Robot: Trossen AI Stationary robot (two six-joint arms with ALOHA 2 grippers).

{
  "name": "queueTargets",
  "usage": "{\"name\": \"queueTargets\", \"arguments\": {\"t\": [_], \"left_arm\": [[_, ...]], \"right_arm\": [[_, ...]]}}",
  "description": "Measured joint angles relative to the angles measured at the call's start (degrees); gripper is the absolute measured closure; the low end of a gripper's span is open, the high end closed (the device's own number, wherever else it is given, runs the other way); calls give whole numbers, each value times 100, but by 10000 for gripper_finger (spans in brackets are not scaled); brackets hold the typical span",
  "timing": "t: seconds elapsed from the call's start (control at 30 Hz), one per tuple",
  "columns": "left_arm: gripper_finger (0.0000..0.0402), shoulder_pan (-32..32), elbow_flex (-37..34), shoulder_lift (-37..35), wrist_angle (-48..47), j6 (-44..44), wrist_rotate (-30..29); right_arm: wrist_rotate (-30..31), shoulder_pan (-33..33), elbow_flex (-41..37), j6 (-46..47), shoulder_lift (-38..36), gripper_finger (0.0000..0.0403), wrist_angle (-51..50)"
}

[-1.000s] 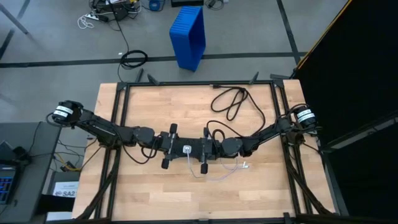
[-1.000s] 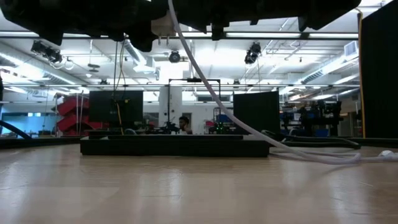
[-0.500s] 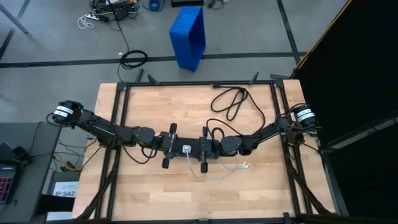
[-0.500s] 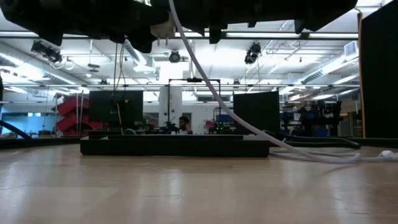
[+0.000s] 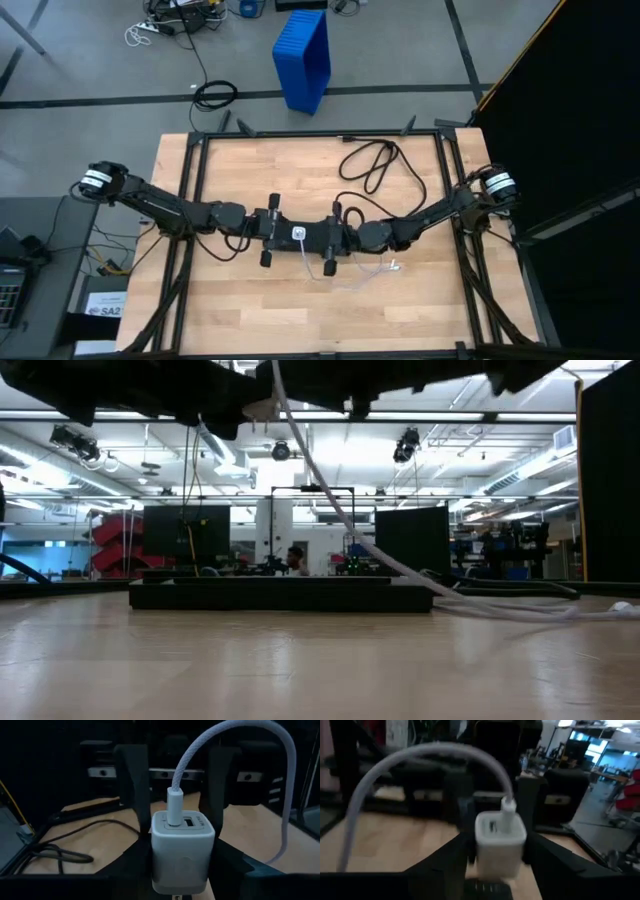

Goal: Insert USB
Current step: Insert the white charger adapter into the black outlet extension

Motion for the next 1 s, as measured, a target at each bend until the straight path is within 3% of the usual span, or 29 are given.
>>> {"name": "queueTargets", "arguments": {"t": [0.17,0.3,0.4,0.5,0.73,1.0], "left_arm": [[273,-48,2,-401,-459,-63,-80],[273,-137,0,-632,-780,-202,-281],[273,-158,0,-660,-839,-216,-346],[273,-156,0,-623,-878,-221,-386],[273,-156,0,-472,-880,-218,-408],[273,-145,-2,-333,-800,-199,-433]], "right_arm": [[376,211,-3,245,-633,197,-1476],[679,95,0,1518,-1158,202,-3819],[73,-253,0,2734,-1367,215,-5835],[-761,-520,-8,3156,-1261,227,-6912],[-1683,-802,-5,2600,-610,238,-7039],[-1721,-1176,26,2141,104,225,-6759]]}}
